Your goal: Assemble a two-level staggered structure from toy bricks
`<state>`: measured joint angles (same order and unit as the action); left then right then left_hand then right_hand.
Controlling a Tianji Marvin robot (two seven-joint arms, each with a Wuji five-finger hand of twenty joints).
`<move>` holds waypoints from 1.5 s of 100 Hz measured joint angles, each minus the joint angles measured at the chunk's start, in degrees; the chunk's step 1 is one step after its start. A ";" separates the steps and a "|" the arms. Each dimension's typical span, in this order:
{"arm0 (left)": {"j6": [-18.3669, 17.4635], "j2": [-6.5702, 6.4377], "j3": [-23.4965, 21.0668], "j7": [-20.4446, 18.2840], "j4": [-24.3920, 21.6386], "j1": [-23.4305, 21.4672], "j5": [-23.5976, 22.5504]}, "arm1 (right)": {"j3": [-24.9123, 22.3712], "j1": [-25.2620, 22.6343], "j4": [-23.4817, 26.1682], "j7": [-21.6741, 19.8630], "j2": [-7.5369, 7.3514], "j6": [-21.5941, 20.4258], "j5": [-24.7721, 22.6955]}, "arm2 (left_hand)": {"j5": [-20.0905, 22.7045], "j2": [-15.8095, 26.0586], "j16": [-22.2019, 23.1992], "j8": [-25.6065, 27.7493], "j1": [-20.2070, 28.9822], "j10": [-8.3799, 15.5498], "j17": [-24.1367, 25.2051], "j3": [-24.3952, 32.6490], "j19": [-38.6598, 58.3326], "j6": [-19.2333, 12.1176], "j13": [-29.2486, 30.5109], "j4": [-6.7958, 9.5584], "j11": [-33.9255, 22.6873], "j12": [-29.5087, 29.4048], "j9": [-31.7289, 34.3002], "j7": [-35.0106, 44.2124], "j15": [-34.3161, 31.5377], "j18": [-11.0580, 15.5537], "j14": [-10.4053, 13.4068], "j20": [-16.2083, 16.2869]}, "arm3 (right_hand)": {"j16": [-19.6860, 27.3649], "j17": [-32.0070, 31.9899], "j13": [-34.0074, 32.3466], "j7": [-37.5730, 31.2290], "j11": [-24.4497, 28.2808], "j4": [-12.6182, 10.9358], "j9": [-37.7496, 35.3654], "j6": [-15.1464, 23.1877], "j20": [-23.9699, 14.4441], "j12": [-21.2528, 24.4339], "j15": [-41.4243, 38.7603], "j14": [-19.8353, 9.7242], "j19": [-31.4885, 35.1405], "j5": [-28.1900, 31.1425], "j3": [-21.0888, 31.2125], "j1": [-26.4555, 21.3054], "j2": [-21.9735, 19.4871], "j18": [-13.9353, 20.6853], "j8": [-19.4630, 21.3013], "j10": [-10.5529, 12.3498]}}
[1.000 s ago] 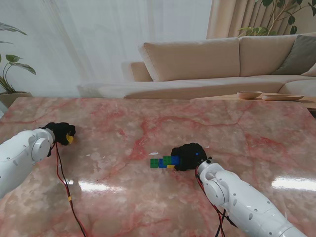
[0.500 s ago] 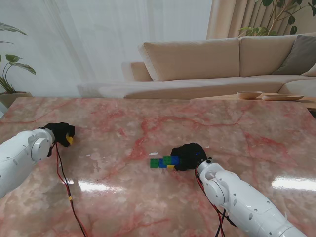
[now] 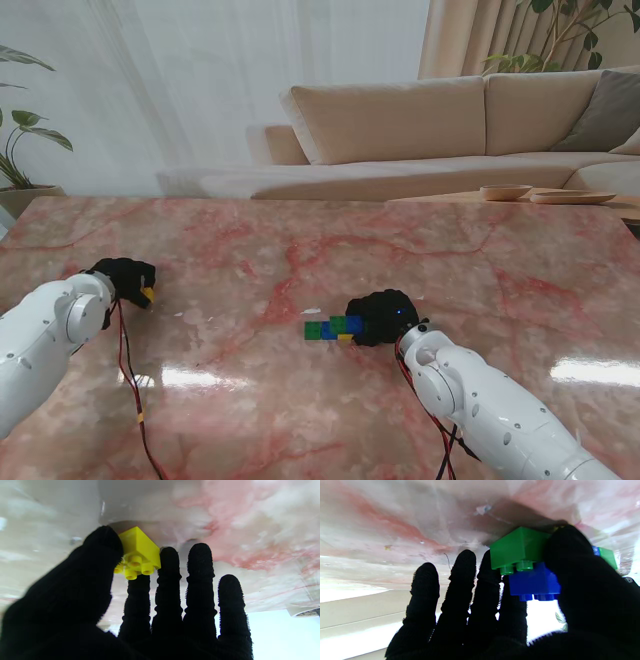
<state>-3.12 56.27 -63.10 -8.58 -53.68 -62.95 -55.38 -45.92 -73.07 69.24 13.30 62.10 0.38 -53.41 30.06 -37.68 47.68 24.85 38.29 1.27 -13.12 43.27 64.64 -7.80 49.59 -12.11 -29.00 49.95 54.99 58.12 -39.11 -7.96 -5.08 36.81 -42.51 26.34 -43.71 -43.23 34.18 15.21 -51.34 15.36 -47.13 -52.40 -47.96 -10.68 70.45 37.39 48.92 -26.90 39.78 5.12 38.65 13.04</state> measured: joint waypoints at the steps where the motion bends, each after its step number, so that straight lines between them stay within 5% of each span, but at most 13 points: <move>1: 0.08 0.00 -0.07 -0.06 -0.35 -0.21 -0.07 | 0.00 0.00 -0.01 0.02 0.00 0.00 0.00 | 0.02 0.00 0.00 -0.16 0.00 0.00 -0.02 0.00 0.00 0.00 0.00 0.00 0.00 0.00 0.00 -0.01 0.00 0.00 0.00 0.00 | 0.00 0.00 0.00 0.00 0.00 0.00 0.00 0.00 0.00 0.00 0.00 0.00 0.00 0.00 0.00 0.00 0.00 0.00 0.00 0.00; 45: 1.57 1.61 0.26 0.74 -12.32 -4.27 0.86 | 0.40 -0.02 -0.38 1.32 0.18 0.64 -0.21 | 1.27 -0.08 0.00 -1.03 -0.06 -0.09 -0.82 -0.04 0.18 0.14 1.23 -0.52 0.00 -0.51 0.85 -0.79 -0.01 -0.63 -0.60 0.62 | 0.00 0.00 0.00 0.00 -0.27 0.00 0.00 0.00 0.00 0.00 0.00 0.00 0.00 0.00 0.00 0.00 0.00 0.00 0.00 0.00; 68: 1.88 2.59 3.91 2.12 -16.90 -4.73 4.25 | 0.41 -0.21 -0.47 1.92 0.35 1.14 -0.14 | 2.43 -0.18 0.00 -1.08 -0.15 -0.55 -1.36 -0.04 0.72 0.60 2.70 -0.56 0.03 -0.63 2.10 -2.12 -0.01 -1.30 -0.67 0.69 | 0.00 0.00 0.00 0.00 -0.35 0.00 0.00 0.00 0.00 0.00 0.00 0.00 0.00 0.00 0.00 0.00 0.00 0.00 0.00 0.00; 103: 2.52 4.75 14.60 9.27 -18.11 -2.03 8.52 | 0.50 -0.36 -1.04 3.28 0.65 1.36 0.52 | 4.82 -1.16 0.00 -2.39 -0.72 -0.75 -2.44 -0.04 1.44 1.10 4.22 -0.57 0.03 -1.31 3.83 -3.47 -0.01 -1.41 -0.67 1.33 | 0.00 0.00 0.00 0.00 0.13 0.01 0.00 0.00 0.00 0.00 0.00 0.00 0.00 0.00 0.00 0.00 0.00 0.00 0.00 0.00; 150: 4.01 8.69 24.21 12.69 -17.66 1.98 12.91 | 0.12 -0.33 -1.76 4.04 0.60 -0.91 -0.10 | 5.61 -1.81 0.02 -3.04 -0.72 -0.81 -2.67 -0.04 1.45 1.10 5.44 -0.57 0.08 -1.32 4.44 -3.47 -0.01 -1.45 -0.67 1.35 | 0.00 0.00 0.00 0.00 -0.43 0.01 0.00 0.00 0.00 -0.04 0.00 0.00 0.00 0.00 0.26 0.00 0.00 0.00 -0.02 0.00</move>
<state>0.89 64.97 -38.89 4.11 -71.34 -60.97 -42.48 -45.79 -73.39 67.48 17.34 62.70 -0.54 -53.51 35.67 -39.49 47.70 21.80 37.57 0.46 -15.79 43.23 66.09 -6.70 55.03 -12.68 -28.92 48.63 59.43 54.65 -39.11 -9.41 -5.75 38.16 -42.51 26.34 -43.72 -43.23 33.75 15.22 -51.34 15.36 -47.13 -52.43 -47.96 -10.68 70.45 37.39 49.18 -26.90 39.78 5.12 38.63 13.04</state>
